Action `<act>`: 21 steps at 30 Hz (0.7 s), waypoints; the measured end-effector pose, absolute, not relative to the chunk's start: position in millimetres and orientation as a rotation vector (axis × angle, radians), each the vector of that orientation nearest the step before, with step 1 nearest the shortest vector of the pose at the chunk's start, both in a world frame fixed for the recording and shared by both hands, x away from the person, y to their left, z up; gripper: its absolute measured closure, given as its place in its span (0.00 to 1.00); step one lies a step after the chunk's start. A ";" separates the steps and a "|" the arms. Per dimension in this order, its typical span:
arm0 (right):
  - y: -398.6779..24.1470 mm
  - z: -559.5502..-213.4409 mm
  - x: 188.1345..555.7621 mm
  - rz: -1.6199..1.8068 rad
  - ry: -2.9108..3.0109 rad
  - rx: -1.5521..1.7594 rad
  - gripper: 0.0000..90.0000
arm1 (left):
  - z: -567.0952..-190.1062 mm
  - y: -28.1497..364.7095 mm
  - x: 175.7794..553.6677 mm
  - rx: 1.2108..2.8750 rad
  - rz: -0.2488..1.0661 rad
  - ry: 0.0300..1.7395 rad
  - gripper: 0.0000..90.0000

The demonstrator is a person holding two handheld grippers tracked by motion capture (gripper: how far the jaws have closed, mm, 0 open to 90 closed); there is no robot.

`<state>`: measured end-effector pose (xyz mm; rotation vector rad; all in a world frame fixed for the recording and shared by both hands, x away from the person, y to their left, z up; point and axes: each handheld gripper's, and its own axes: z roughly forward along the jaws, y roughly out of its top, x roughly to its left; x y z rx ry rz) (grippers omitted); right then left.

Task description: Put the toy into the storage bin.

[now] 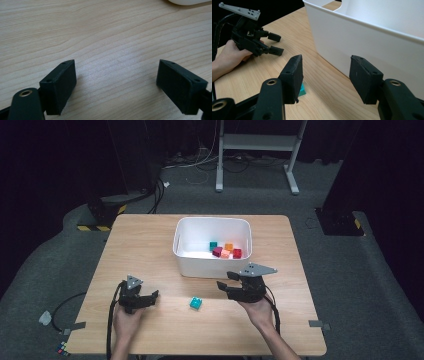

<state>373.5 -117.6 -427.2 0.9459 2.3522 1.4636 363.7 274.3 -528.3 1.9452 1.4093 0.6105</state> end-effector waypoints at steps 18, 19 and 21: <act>-102.0 -462.2 370.2 1.404 2.429 0.958 0.48 | -528.3 274.3 363.7 1.946 0.611 1.409 0.18; -100.9 -464.6 369.9 1.402 2.436 0.962 0.48 | -528.2 274.4 363.7 1.946 0.611 1.409 0.18; -98.3 -469.1 369.4 1.398 2.453 0.962 0.48 | -528.3 274.3 363.7 1.946 0.611 1.409 0.18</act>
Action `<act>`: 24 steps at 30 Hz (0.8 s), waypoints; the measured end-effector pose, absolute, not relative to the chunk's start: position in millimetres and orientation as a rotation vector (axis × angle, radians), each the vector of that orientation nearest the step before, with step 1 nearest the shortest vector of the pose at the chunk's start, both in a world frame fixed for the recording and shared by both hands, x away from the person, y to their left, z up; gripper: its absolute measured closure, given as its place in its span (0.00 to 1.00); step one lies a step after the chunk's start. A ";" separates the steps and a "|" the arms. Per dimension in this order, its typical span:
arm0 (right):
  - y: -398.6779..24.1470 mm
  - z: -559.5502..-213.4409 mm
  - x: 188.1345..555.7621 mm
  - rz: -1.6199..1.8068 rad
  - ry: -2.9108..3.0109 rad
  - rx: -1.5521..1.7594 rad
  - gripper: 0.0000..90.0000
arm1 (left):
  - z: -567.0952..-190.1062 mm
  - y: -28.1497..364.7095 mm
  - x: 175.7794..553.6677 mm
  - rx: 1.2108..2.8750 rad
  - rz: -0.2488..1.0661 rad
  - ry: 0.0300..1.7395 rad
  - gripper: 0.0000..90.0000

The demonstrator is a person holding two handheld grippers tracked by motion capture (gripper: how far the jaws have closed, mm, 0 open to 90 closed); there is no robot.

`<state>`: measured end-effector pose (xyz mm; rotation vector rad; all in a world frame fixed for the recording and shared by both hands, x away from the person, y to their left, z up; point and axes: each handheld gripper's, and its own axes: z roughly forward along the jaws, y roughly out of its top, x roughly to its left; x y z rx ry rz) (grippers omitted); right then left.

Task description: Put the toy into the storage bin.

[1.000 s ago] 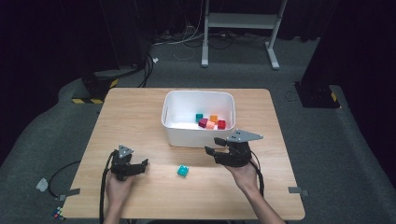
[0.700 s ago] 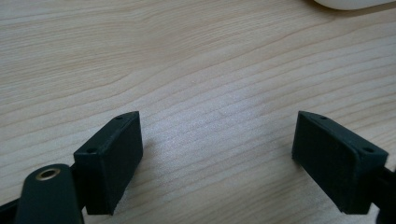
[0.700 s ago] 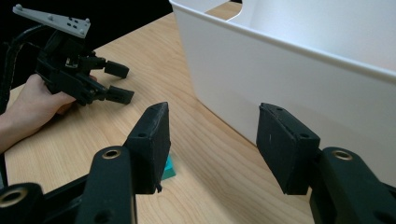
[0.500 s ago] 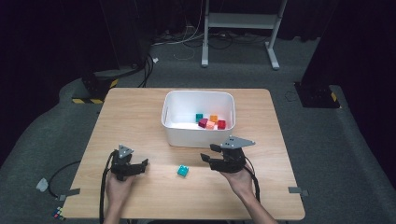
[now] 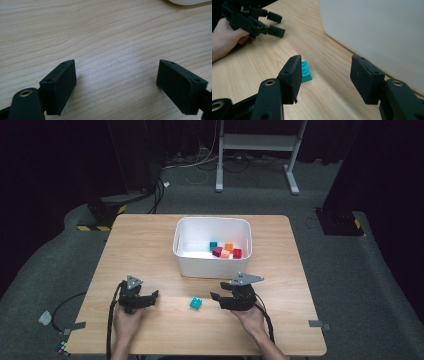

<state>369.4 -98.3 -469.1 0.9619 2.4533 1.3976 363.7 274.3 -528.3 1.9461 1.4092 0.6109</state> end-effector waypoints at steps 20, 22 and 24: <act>-51.8 -502.9 368.9 1.317 2.598 0.885 0.46 | -528.3 274.3 363.7 1.943 0.610 1.410 0.18; -46.8 -504.3 368.5 1.305 2.609 0.875 0.46 | -528.3 274.3 363.7 1.943 0.610 1.410 0.18; -42.7 -506.0 368.8 1.294 2.617 0.860 0.46 | -528.3 274.3 363.7 1.943 0.610 1.410 0.18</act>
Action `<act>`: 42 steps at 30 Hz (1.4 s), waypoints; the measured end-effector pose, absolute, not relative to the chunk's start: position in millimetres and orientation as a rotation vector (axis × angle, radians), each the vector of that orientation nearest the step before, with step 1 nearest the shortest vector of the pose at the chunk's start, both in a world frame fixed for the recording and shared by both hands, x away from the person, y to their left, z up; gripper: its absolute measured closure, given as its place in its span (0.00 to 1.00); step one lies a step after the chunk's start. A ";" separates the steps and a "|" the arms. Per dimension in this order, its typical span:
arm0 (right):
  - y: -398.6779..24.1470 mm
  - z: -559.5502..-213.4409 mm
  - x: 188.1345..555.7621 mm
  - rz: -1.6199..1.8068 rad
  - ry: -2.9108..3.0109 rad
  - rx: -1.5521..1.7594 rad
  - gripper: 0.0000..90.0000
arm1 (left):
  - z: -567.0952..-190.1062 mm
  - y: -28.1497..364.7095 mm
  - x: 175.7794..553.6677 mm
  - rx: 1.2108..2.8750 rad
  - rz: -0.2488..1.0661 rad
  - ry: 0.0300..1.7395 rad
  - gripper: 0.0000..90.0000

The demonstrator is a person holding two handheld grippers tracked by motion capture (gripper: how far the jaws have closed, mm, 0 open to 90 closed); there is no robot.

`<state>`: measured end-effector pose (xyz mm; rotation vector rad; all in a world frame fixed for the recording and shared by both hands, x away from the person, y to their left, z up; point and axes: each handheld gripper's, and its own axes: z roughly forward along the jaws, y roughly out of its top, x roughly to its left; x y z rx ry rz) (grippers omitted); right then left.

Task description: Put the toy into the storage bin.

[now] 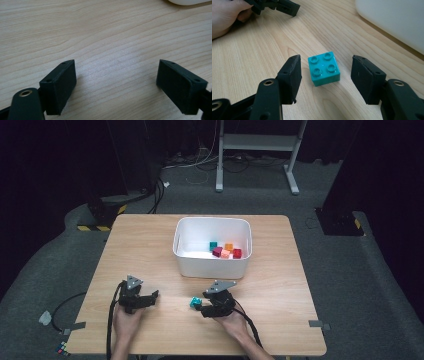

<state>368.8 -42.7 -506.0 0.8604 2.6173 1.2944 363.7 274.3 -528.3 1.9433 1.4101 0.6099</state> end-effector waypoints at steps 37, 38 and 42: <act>-29.2 -516.1 372.6 1.153 2.645 0.799 0.65 | -528.3 274.3 363.7 1.944 0.610 1.410 0.18; -29.8 -515.5 372.7 1.156 2.644 0.804 0.65 | -528.3 274.4 363.8 1.944 0.609 1.409 0.18; -32.6 -513.9 373.6 1.174 2.637 0.821 0.65 | -528.3 274.3 363.7 1.944 0.610 1.410 0.18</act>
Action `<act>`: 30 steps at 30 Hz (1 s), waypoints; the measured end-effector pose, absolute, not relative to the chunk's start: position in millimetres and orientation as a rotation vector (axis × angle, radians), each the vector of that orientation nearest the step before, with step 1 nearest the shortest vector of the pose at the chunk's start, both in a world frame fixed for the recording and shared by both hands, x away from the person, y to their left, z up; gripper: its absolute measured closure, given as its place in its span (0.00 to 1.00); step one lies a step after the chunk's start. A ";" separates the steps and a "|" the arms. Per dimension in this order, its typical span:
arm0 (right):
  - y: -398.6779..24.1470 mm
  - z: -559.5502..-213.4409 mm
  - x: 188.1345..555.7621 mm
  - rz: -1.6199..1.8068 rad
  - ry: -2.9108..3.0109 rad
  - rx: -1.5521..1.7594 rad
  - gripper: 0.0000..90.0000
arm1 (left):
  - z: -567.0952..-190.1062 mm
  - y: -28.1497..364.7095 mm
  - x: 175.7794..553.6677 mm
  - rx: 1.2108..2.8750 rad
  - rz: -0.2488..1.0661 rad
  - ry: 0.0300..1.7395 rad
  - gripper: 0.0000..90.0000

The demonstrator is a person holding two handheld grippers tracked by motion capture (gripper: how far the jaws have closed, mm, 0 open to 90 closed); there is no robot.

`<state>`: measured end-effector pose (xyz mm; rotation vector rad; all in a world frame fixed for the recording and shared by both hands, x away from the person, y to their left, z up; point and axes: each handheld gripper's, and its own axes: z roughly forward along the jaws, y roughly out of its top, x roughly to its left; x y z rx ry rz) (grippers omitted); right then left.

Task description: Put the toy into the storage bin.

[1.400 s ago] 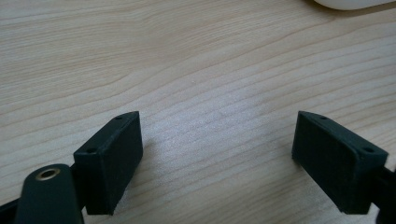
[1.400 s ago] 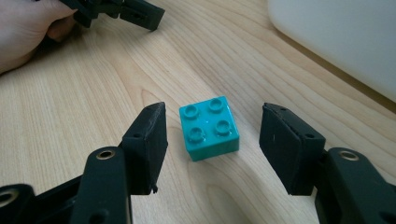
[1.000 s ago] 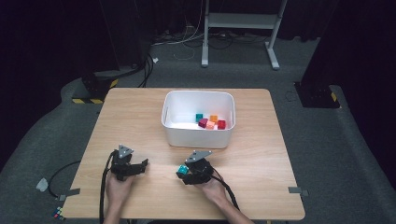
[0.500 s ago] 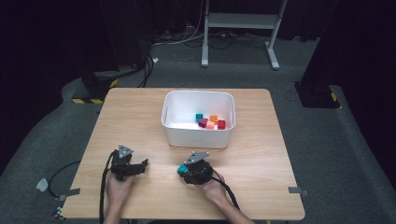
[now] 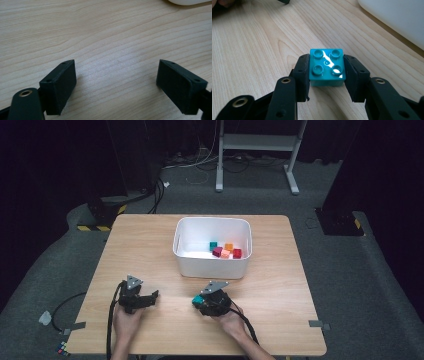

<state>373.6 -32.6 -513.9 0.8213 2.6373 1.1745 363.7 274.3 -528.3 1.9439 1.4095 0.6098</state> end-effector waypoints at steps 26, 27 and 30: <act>-50.5 -496.5 372.7 1.220 2.622 0.834 0.65 | -528.3 274.4 363.7 1.945 0.610 1.409 0.18; -51.3 -495.7 372.9 1.220 2.620 0.835 0.65 | -528.3 274.4 363.8 1.945 0.610 1.409 0.18; -54.4 -492.0 373.9 1.226 2.611 0.841 0.65 | -528.3 274.3 363.7 1.944 0.610 1.410 0.18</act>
